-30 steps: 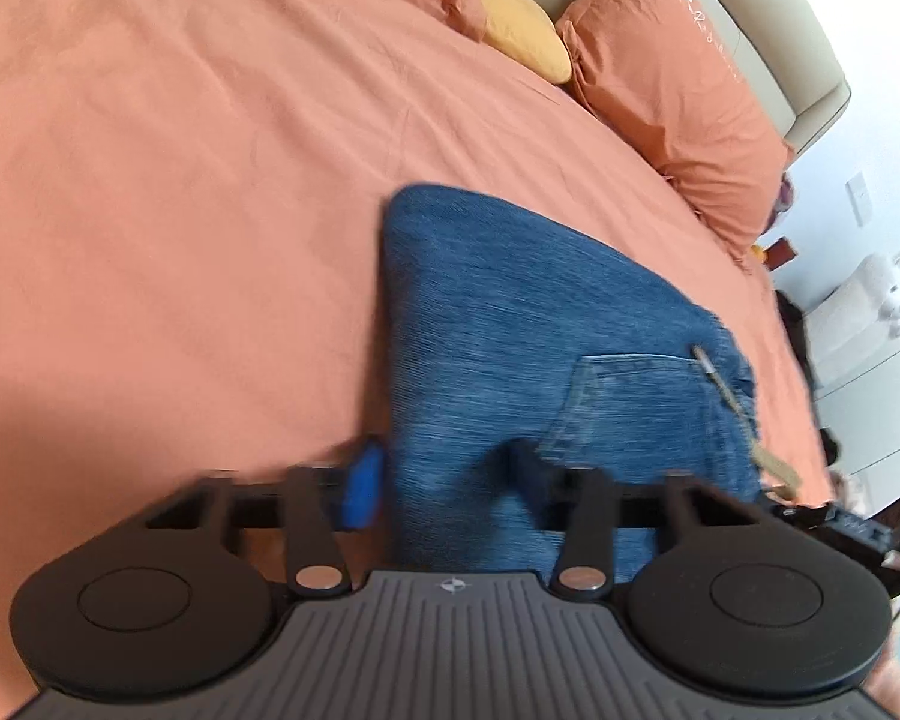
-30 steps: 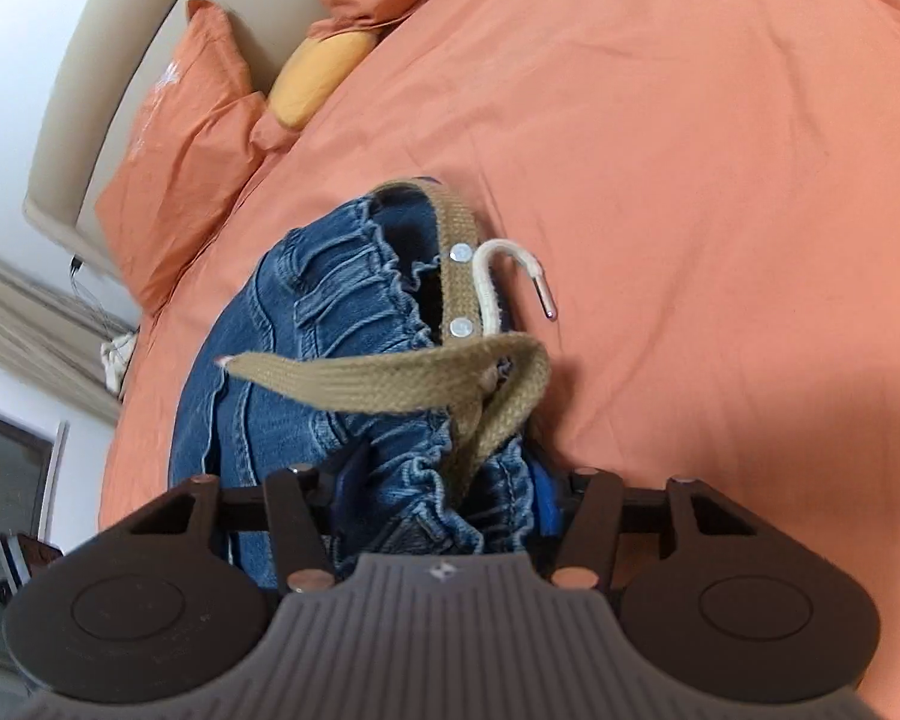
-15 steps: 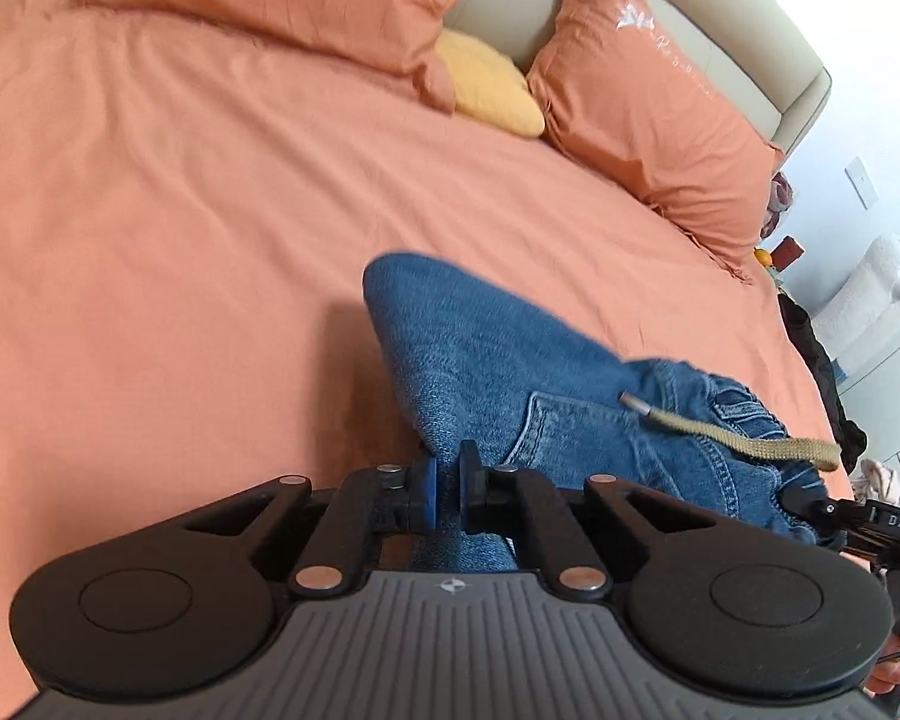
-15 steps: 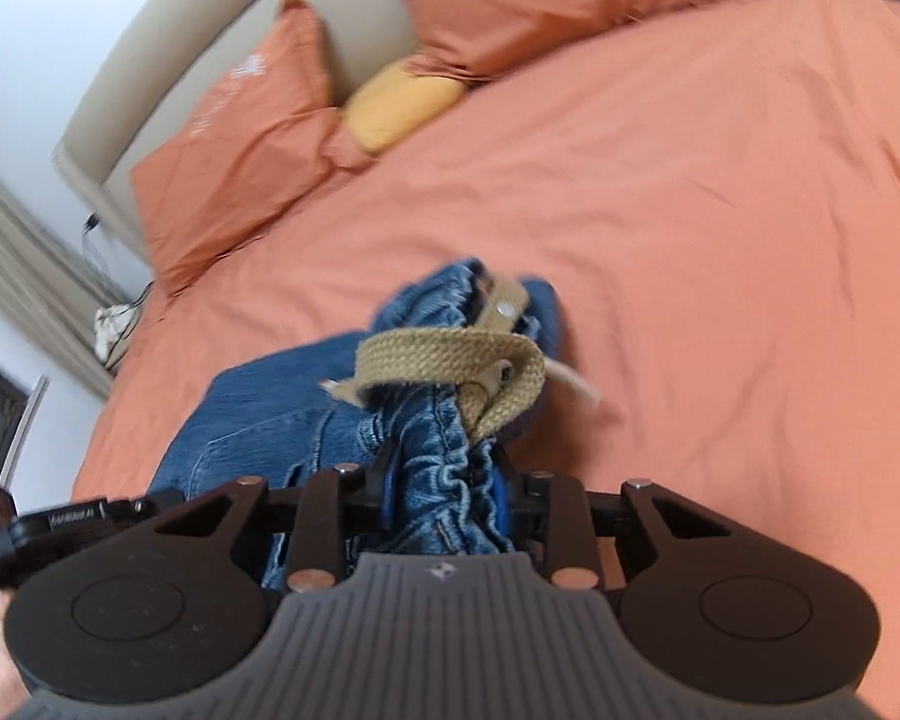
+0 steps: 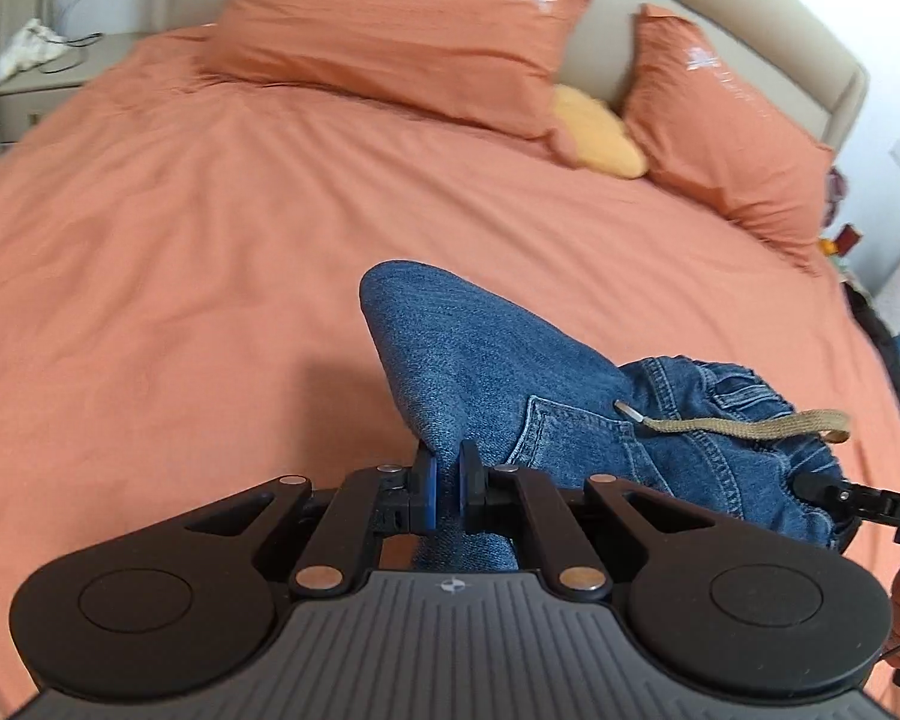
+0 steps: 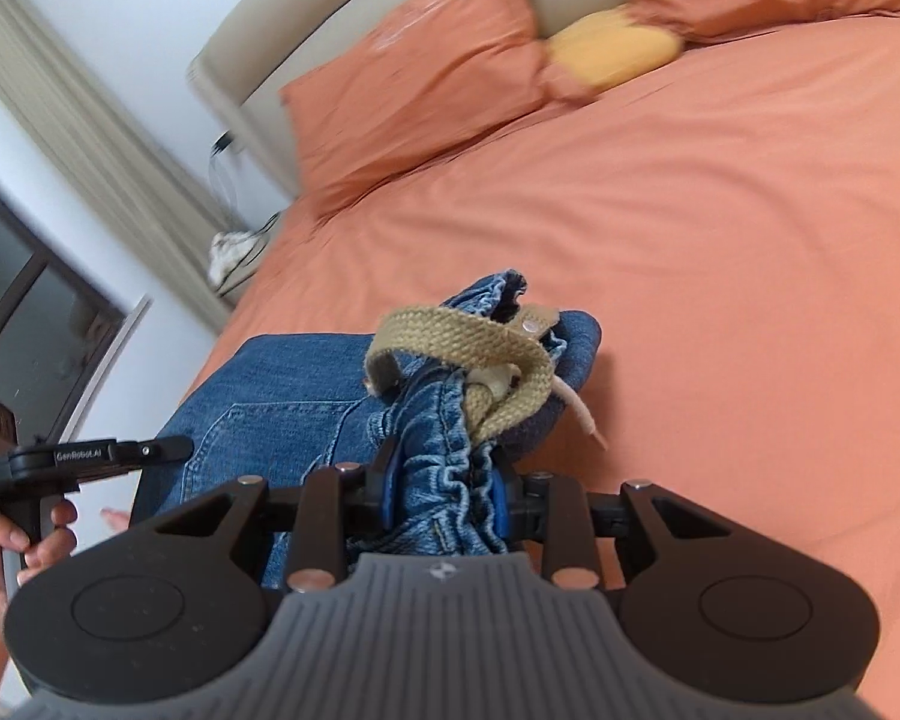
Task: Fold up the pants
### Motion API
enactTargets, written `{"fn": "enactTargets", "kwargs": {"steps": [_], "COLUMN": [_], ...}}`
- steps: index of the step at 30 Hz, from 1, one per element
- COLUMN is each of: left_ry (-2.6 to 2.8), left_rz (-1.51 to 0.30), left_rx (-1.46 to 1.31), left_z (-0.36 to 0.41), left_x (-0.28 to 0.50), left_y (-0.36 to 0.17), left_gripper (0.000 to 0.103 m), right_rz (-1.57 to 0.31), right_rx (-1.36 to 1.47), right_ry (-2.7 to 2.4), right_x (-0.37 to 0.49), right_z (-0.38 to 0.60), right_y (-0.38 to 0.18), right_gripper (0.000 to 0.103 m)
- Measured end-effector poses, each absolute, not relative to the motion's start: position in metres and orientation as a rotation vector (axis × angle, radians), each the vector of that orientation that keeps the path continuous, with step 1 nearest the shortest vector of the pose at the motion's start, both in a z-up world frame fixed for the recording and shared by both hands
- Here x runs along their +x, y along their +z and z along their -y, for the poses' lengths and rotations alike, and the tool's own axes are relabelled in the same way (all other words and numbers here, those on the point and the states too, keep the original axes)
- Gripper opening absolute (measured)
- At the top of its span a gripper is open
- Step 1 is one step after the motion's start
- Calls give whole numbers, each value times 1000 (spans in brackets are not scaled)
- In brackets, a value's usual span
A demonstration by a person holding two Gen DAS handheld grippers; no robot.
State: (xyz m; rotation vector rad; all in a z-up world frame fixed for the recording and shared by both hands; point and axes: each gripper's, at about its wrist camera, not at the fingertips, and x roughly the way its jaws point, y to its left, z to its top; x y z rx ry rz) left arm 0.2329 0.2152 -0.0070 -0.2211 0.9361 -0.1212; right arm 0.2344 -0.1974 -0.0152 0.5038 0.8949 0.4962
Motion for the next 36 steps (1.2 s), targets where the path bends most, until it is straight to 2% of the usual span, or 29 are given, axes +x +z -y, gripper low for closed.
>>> {"fn": "enactTargets", "kwargs": {"steps": [9,18,23,24,25,27,28,32,36], "left_ry": [-78,-49,-37,-37,-27,13,30,79,101], "left_rz": [-983,-1042,-1054,-1053,-1052,-1043,-1036,-963,-854], "left_rx": [-230,-280,-256,-243,-218,-158,-134,-71,30], "left_z": [-267,-293,-289,-289,-287,-281,-279,-267,-241], "left_x": [210,204,207,206,205,201,199,180,149], "left_y": [-47,-111,-129,-128,-125,-117,-112,-73,-16], "left_gripper": [6,7,8,11,16,32,33,34,39], "right_rz": [-954,-1080,-1077,-1078,-1081,-1086,-1088,-1055,-957], "right_rx": [462,488,469,472,467,448,438,360,251], "right_ry": [531,437,406,401,392,374,368,350,365], "right_x": [196,191,195,195,196,194,195,191,171], "right_z": [113,113,106,105,104,106,106,106,108], "right_y": [-47,-112,-126,-126,-125,-121,-117,-89,-35], "right_gripper": [25,26,31,32,36,50,57,66,73]}}
